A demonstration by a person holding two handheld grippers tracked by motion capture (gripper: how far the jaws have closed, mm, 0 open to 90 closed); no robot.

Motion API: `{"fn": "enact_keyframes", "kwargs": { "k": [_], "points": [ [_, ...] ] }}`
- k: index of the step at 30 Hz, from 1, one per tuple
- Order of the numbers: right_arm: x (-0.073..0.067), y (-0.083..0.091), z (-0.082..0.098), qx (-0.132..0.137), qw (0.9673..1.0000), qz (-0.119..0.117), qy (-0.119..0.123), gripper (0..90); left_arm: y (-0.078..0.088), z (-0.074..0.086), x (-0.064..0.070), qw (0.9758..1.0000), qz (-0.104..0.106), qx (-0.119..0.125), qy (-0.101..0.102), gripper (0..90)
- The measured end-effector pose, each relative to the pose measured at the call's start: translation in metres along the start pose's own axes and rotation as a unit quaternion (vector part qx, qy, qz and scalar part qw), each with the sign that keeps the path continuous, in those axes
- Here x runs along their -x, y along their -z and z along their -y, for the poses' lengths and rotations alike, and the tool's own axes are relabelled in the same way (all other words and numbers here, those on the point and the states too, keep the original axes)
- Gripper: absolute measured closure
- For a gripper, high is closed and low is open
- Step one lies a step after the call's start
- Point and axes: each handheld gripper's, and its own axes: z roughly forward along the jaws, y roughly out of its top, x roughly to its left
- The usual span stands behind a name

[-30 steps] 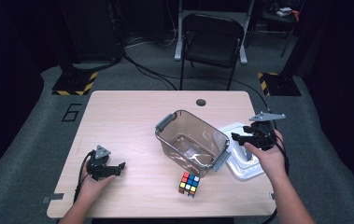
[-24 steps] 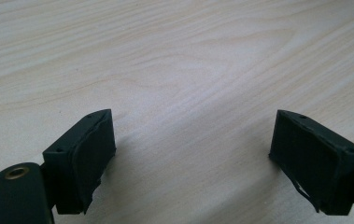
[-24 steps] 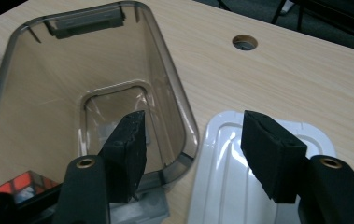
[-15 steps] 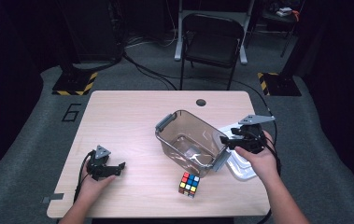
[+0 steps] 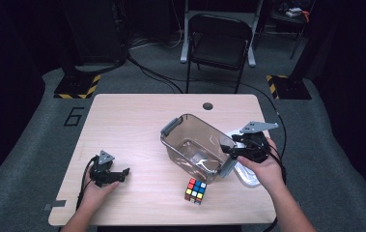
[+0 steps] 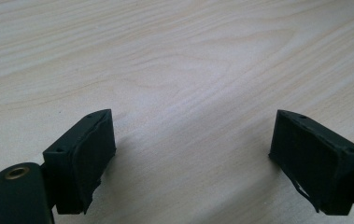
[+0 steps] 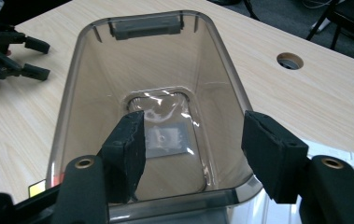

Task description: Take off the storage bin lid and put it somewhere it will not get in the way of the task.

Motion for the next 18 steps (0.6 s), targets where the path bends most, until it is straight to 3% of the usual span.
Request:
{"fn": "enact_keyframes", "kwargs": {
  "k": [18],
  "points": [
    [-0.026,0.004,0.0,0.001,0.9991,-0.033,0.027,39.7,-0.001,0.0,0.0,1.0,0.001,0.002,0.0,13.8]
  ]
}}
